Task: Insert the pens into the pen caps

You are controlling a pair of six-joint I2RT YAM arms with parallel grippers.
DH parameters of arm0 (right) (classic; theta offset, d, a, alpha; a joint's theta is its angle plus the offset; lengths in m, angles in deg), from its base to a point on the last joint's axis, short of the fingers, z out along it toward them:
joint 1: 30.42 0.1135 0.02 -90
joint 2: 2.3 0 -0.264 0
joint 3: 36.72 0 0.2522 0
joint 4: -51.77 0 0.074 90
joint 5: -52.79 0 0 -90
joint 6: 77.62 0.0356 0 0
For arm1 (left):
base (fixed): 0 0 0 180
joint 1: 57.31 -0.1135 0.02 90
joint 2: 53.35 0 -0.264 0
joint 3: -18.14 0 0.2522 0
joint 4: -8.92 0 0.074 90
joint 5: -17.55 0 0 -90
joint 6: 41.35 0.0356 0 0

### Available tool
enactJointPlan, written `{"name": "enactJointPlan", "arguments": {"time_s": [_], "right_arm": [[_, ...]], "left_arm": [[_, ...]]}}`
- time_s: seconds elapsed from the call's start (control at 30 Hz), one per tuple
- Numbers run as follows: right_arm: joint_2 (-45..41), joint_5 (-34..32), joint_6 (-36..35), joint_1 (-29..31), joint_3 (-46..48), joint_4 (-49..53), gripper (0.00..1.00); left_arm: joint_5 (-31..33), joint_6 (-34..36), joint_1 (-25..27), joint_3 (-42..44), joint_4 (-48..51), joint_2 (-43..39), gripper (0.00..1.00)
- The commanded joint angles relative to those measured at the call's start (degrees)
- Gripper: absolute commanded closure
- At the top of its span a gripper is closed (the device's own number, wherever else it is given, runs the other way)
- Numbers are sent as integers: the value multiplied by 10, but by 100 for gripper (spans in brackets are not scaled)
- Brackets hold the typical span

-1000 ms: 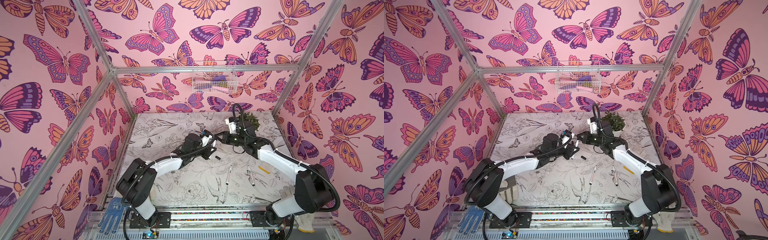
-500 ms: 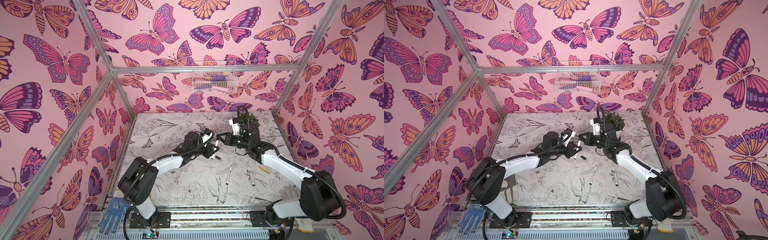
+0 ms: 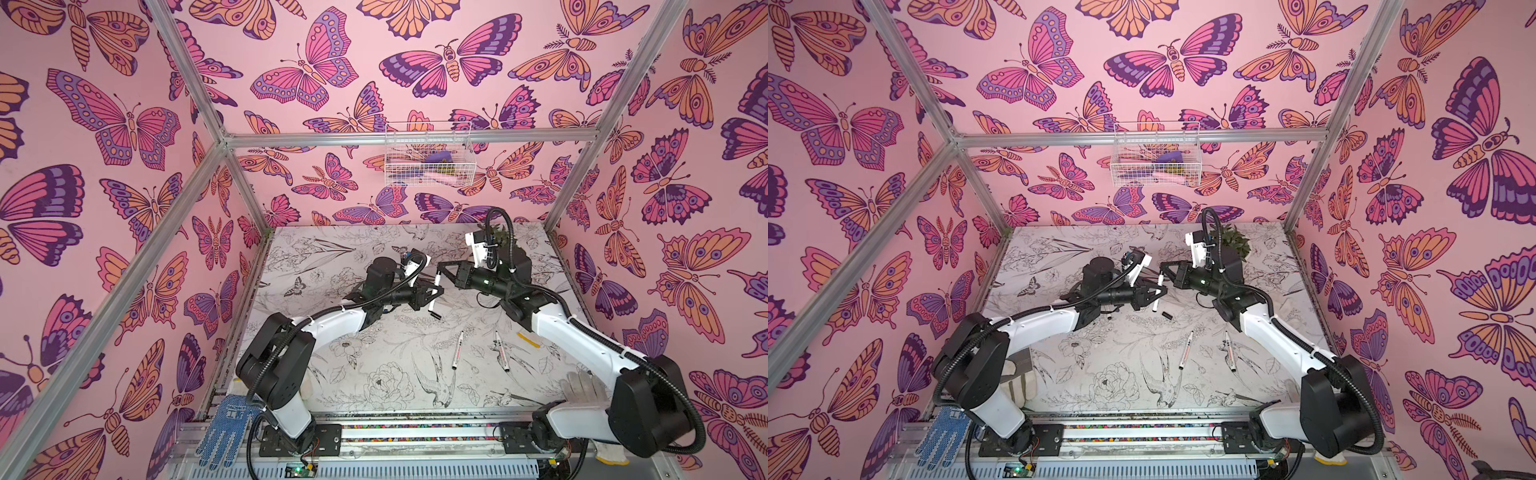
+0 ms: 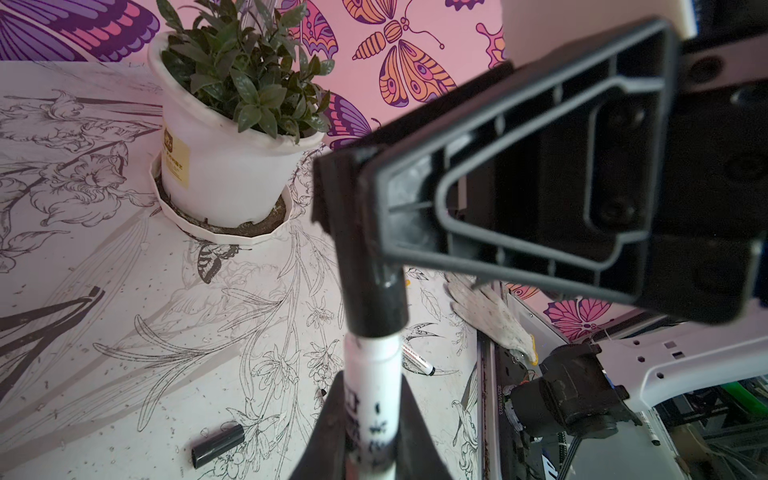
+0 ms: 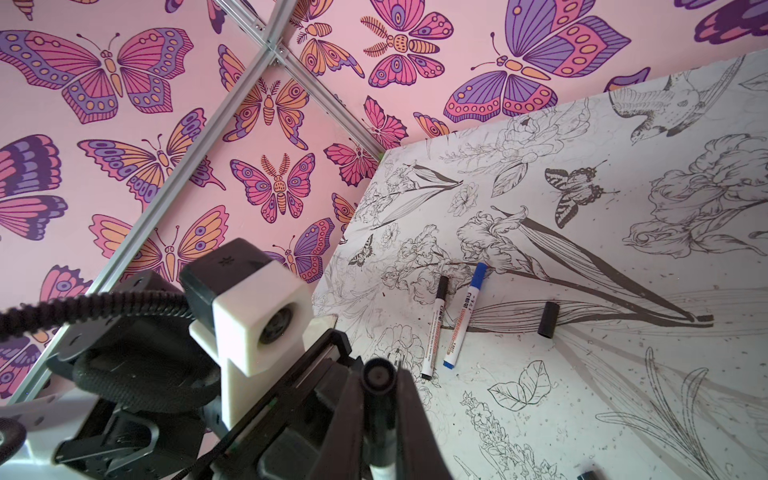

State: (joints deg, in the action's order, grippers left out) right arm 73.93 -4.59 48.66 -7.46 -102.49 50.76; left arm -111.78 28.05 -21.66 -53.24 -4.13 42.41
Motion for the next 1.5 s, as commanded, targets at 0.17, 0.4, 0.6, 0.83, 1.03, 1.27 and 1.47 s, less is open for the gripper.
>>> {"name": "enactJointPlan", "arguments": {"time_s": [0.17, 0.4, 0.6, 0.83, 1.03, 1.27, 1.47], "right_arm": [[-47, 159, -121, 24, -27, 216, 100], [-40, 180, -174, 24, -55, 288, 100], [-40, 166, -180, 24, -55, 293, 100], [-46, 120, -187, 24, -65, 299, 94], [-47, 104, -195, 24, -82, 305, 91], [-45, 96, -206, 24, -101, 322, 83], [-44, 92, -209, 24, -110, 328, 75]], "left_arm": [[157, 93, -2, -25, -47, -34, 100], [198, 152, 21, -8, -84, -41, 100], [215, 178, 32, 35, -181, -42, 100], [223, 178, 37, 48, -199, -35, 100], [199, 198, 45, 59, -197, -37, 100], [195, 228, 60, 73, -191, -42, 100], [195, 223, 63, 74, -190, -37, 100]]}}
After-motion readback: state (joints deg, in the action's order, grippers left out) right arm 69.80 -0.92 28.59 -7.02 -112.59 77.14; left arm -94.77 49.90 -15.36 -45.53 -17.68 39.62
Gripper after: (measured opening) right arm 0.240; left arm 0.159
